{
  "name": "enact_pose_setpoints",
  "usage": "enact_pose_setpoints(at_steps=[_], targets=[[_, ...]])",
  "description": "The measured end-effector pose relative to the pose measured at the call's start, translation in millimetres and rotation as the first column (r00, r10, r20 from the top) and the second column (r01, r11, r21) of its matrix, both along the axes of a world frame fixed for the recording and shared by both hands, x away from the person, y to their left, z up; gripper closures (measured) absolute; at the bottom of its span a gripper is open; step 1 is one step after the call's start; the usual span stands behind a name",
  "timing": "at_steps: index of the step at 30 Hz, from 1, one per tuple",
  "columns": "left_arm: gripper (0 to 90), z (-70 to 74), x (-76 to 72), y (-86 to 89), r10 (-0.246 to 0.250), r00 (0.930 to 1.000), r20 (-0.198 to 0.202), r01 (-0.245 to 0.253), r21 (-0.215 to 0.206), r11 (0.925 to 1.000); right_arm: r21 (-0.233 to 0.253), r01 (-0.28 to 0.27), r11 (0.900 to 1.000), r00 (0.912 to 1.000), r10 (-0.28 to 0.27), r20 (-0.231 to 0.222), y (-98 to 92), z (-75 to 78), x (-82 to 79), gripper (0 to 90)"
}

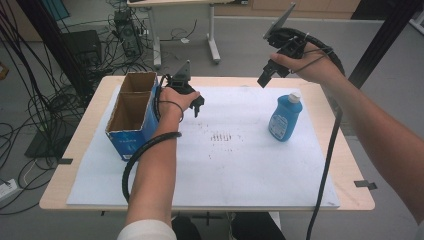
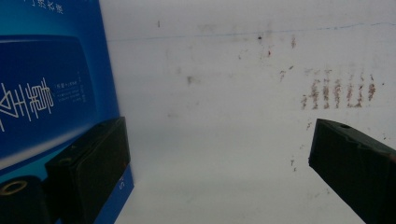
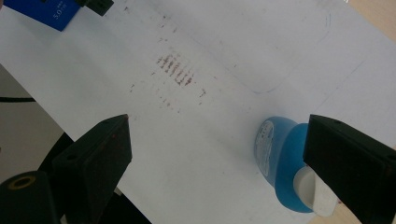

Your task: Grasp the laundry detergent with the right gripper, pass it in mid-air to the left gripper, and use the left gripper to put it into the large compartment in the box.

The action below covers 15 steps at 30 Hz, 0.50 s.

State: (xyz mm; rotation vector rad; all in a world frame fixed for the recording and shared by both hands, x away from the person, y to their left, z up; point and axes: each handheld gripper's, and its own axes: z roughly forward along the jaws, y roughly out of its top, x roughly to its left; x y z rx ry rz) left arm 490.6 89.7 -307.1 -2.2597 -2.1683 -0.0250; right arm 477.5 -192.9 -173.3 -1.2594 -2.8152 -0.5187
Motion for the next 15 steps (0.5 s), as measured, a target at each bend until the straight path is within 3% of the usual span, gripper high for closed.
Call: enact_pose_setpoints(at_steps=[15], targets=[[5.8,3.6,-0.6,-4.2,-0.01,0.9999,0.004,0.01,0.01,0.9999,0.014,0.026,1.0,0.9997,-0.026,-0.005,-14.6,0.2,-9.5,8.0]])
